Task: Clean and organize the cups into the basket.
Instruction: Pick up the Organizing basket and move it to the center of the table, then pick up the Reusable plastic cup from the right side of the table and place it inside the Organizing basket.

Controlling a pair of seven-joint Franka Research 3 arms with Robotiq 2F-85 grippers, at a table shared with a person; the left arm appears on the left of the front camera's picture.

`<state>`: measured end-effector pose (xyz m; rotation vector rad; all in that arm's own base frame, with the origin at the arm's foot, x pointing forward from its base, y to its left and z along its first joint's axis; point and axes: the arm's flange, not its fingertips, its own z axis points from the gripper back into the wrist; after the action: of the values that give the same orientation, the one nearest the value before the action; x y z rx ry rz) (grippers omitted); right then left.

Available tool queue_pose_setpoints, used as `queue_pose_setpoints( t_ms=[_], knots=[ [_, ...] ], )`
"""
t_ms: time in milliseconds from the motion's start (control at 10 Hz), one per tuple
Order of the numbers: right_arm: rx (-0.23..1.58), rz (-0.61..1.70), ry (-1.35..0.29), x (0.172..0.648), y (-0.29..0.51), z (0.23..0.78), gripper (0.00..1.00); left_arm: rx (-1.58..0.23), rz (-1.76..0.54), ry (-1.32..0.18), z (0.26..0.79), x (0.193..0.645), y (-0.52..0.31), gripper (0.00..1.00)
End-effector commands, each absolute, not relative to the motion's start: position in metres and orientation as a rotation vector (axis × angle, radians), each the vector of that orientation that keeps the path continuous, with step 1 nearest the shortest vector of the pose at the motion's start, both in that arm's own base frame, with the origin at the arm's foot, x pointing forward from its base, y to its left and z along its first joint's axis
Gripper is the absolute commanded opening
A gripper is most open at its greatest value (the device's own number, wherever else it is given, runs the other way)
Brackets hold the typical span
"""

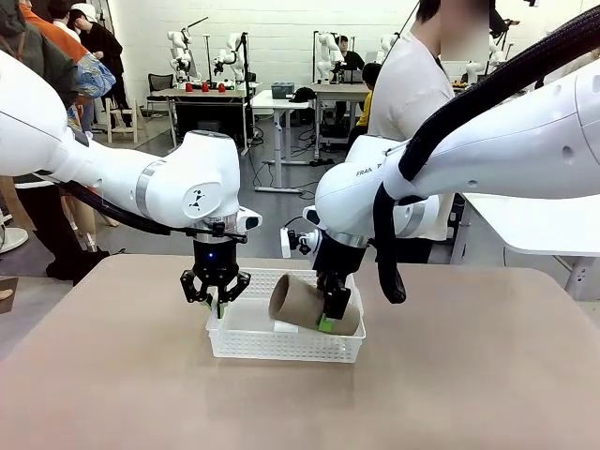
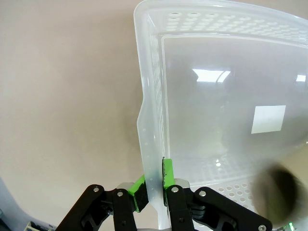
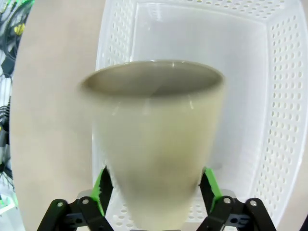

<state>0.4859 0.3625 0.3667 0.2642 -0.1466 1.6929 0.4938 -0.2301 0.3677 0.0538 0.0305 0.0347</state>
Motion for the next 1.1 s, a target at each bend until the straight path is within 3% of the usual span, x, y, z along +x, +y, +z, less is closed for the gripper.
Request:
queue_pose_setpoints(
  t_ms=[0,200,400,700,1000],
  knots=[
    [0.3,1.666,-0.163,0.49,0.361,0.367,1.0,0.054,0.025,0.023,0.367,0.495,-0.229,0.0],
    [0.314,1.667,-0.178,0.492,0.362,0.368,1.0,0.054,0.025,0.023,0.367,0.495,-0.229,0.0],
    [0.351,1.664,-0.291,0.486,0.345,0.408,1.0,0.054,0.025,0.023,0.367,0.495,-0.229,0.0],
    [0.477,1.609,-0.625,0.467,0.247,0.51,1.0,0.054,0.025,0.023,0.367,0.495,-0.229,0.0],
    [0.679,1.513,-0.847,0.451,0.104,0.515,1.0,0.054,0.025,0.023,0.367,0.495,-0.229,0.0]
  ],
)
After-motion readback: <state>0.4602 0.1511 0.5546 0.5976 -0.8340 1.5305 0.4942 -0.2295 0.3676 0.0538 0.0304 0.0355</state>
